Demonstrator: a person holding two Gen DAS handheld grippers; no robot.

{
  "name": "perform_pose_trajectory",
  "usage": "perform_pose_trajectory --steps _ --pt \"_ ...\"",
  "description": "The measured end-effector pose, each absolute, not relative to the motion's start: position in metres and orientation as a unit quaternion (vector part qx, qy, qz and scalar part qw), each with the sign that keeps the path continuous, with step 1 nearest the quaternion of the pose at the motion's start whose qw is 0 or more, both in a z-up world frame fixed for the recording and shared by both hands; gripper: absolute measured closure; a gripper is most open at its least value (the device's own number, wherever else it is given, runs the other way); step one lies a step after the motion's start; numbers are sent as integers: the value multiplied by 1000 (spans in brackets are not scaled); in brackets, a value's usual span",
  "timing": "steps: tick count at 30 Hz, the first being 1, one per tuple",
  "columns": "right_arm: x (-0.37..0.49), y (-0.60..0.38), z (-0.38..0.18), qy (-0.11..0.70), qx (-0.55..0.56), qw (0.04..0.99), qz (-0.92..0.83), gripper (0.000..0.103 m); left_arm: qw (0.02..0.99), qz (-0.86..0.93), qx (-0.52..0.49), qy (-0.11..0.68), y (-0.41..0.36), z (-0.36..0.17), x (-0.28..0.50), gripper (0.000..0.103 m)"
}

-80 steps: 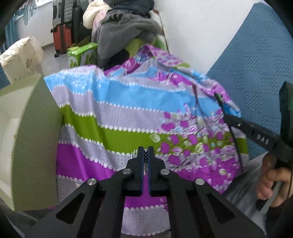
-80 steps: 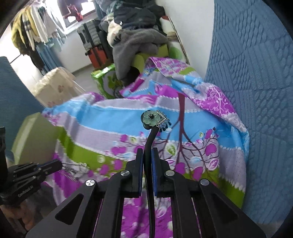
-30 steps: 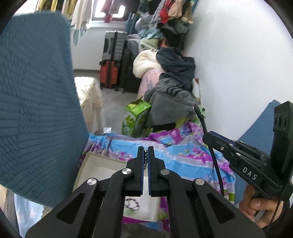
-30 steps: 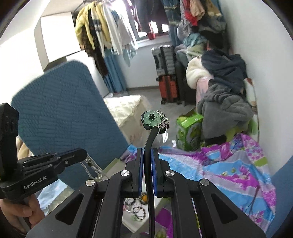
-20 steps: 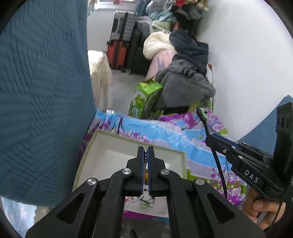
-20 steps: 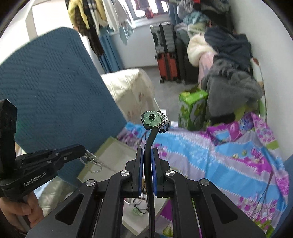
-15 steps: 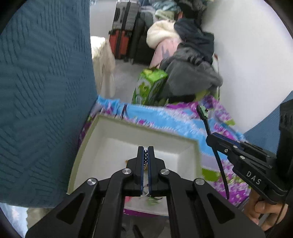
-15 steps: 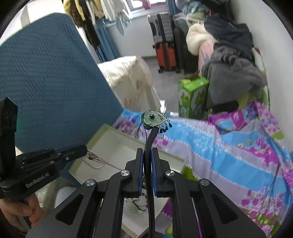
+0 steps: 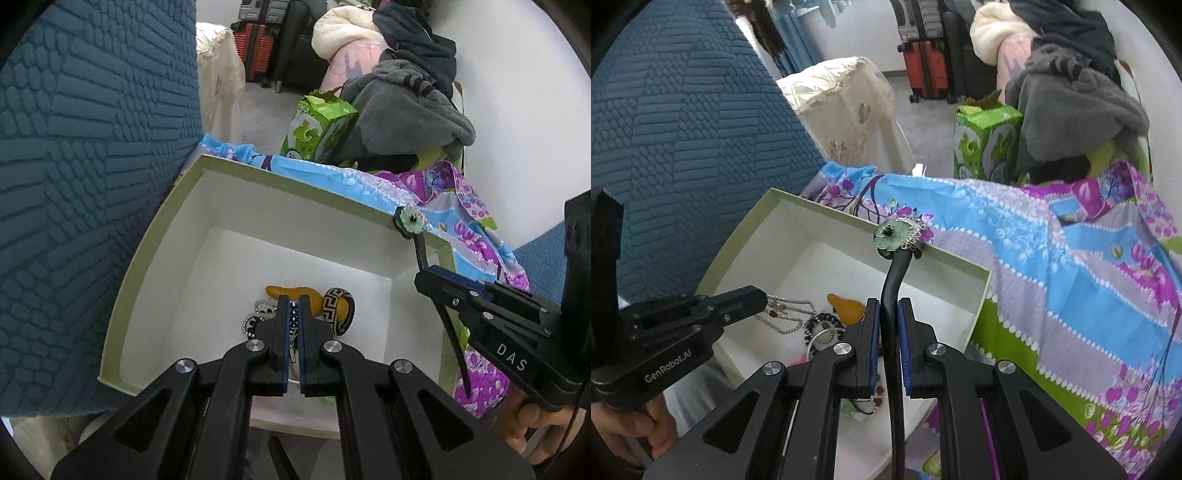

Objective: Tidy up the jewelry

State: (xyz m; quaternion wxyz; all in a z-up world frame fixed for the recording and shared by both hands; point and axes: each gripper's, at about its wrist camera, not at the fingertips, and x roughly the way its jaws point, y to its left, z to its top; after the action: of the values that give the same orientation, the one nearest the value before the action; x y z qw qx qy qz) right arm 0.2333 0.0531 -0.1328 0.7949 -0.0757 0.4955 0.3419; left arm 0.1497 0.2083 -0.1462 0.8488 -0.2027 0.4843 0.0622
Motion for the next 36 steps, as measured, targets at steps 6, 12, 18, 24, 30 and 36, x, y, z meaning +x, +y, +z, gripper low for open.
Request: perform_pose_trajectory --steps 6,12,18,24,30,36 --pt "227 49 -112 485 -74 797 353 83 860 74 -197 465 207 -118 141 82" --pt "220 37 -68 448 -63 815 361 77 880 93 -188 425 207 -73 122 48" --pt "211 16 -10 400 -51 839 365 70 901 100 -175 385 194 -22 101 44" --pt "189 -6 43 342 -45 864 366 39 919 100 -156 348 171 20 83 36" --pt "161 -34 85 289 -39 888 356 18 930 105 -137 323 153 47 62 24" --pt "137 -61 100 255 -34 903 344 1 935 115 -131 310 138 55 40 19"
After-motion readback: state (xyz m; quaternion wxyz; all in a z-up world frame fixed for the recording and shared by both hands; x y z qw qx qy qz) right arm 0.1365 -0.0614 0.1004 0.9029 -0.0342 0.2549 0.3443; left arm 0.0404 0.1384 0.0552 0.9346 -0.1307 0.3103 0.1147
